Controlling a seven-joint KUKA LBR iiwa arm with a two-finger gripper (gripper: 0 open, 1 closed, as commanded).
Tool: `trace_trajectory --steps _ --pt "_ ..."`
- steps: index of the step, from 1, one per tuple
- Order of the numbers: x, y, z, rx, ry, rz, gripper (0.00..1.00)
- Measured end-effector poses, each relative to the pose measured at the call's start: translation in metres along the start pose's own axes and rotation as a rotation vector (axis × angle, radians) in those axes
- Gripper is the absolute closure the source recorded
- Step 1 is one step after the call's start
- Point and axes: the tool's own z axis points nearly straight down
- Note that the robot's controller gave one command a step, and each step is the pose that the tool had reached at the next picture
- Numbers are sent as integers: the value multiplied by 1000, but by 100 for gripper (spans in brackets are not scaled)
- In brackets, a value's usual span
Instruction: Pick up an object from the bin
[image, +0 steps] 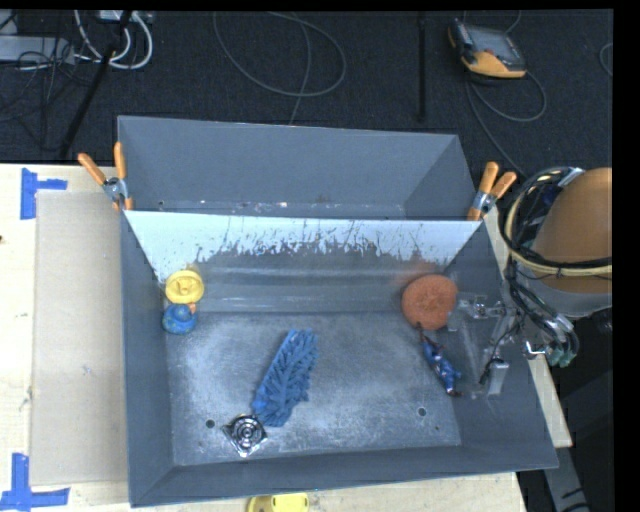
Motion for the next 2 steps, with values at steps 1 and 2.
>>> trace_trajectory --steps 1,2 --pt "0 0 0 0 0 -1 0" --pt "27 -10 59 1 -5 26 0"
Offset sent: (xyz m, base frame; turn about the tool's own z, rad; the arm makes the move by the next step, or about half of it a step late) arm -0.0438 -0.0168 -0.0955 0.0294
